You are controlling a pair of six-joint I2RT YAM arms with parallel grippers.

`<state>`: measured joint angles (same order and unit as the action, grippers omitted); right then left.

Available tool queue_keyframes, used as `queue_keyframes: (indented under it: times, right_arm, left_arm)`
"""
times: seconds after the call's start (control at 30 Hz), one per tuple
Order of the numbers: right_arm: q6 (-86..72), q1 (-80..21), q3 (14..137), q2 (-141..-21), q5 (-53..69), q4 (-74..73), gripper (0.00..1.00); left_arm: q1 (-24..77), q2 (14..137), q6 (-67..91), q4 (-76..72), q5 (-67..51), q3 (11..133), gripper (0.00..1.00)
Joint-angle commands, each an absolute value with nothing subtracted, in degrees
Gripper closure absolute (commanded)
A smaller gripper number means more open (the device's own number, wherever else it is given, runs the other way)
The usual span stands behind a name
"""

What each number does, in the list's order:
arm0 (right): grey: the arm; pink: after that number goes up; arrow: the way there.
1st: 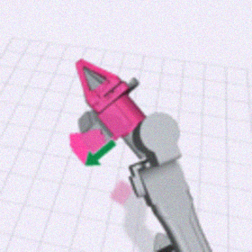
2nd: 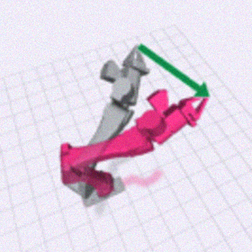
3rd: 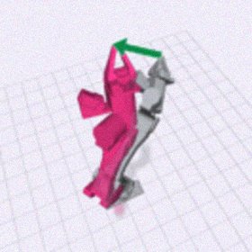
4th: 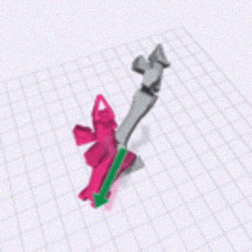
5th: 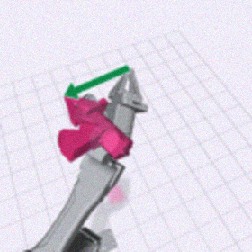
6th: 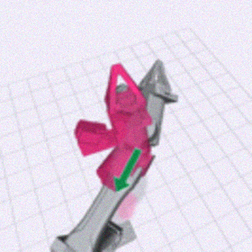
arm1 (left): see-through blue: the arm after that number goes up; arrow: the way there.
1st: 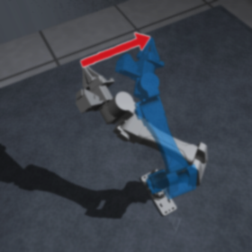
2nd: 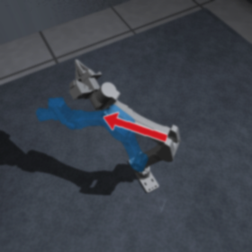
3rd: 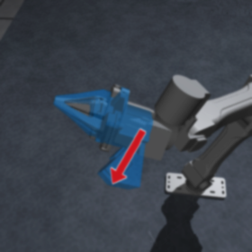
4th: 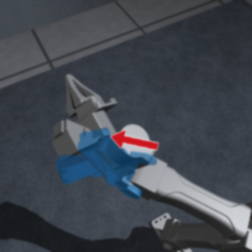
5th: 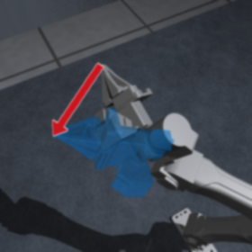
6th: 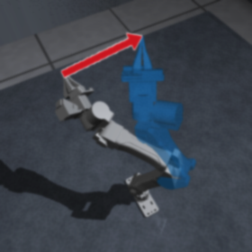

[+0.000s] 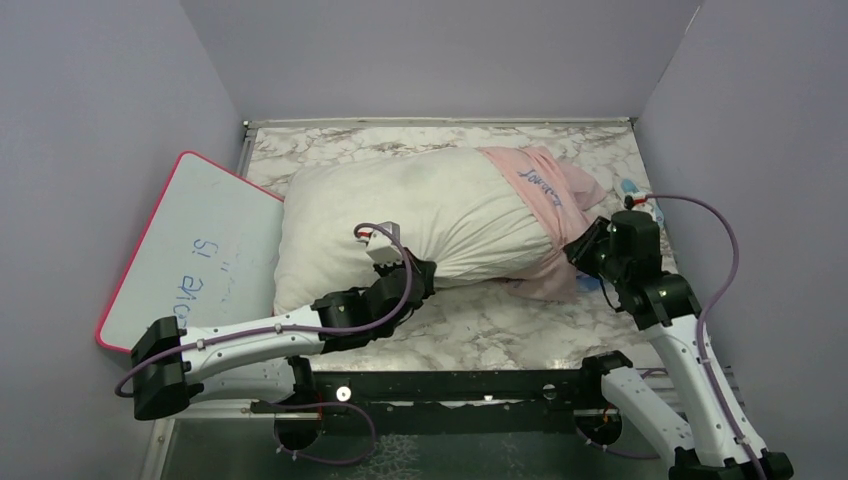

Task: Remove the pillowcase from the pillow
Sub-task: Remove the pillow from the pillowcase.

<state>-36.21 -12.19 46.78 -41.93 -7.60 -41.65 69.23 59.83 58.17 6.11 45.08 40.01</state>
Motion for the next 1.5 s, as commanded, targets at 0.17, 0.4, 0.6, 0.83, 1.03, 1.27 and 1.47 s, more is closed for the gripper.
queue_keyframes:
  times: [0.17,0.4,0.6,0.83,1.03,1.27,1.47]
  right_arm:
    - [-29.8,-10.9,61.1,-40.5,-11.0,-43.3,0.32]
    - [-24.1,-10.9,60.1,-48.8,10.5,-36.1,0.20]
    - [-24.0,-10.9,59.7,-61.6,8.7,-40.0,0.22]
    - [-27.5,-10.9,54.0,-59.0,-5.7,-40.5,0.48]
    - [-29.8,-10.9,54.3,-56.7,-21.3,-41.9,0.69]
    - [-30.2,-10.8,57.7,-57.3,-11.8,-45.7,0.48]
    - [-48.2,-10.9,52.2,-49.7,-9.9,-56.8,0.30]
  left_arm:
    - [68.5,59.1,42.0,5.2,35.5,42.3,0.68]
    - [68.6,57.5,32.7,6.6,23.8,47.8,0.26]
    - [68.6,64.4,21.4,14.5,17.9,59.3,0.16]
    - [68.6,79.6,8.2,19.3,11.2,71.9,0.12]
    - [69.7,90.0,2.4,21.1,9.6,77.9,0.12]
    - [73.4,99.4,-3.2,23.2,18.8,82.9,0.16]
    - [74.3,108.8,-2.4,26.6,28.5,86.4,0.60]
